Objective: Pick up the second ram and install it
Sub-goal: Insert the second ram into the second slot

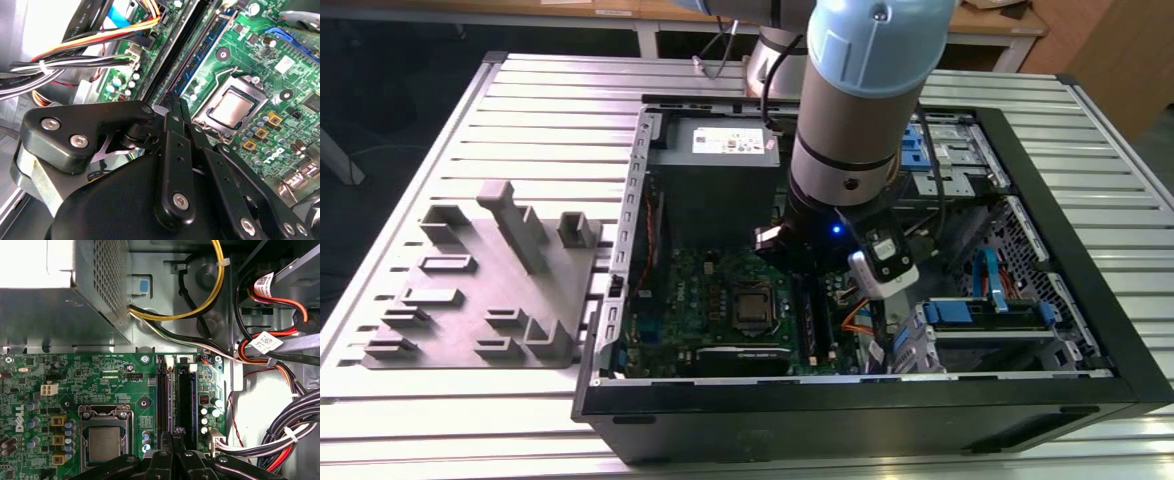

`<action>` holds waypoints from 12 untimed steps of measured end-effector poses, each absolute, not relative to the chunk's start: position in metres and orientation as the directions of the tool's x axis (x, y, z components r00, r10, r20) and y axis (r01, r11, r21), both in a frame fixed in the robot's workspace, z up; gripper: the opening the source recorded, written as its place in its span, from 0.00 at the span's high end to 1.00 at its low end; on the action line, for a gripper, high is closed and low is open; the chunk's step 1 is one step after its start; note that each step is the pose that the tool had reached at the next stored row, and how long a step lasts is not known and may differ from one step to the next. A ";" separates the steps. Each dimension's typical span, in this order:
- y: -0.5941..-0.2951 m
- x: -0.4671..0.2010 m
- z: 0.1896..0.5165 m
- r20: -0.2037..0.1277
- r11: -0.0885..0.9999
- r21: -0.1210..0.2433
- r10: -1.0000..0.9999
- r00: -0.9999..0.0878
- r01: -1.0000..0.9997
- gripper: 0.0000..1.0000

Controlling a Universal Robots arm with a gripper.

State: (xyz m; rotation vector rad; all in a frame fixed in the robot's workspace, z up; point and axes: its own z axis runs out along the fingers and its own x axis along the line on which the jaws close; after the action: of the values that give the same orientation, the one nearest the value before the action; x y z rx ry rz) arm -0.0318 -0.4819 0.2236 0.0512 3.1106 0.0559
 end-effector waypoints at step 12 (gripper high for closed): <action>-0.482 -0.032 0.221 -0.029 0.999 0.036 0.033 -0.999 0.032 0.92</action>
State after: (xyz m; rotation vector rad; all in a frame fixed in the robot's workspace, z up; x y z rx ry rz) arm -0.0318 -0.4819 0.2210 0.0512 3.1106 0.0559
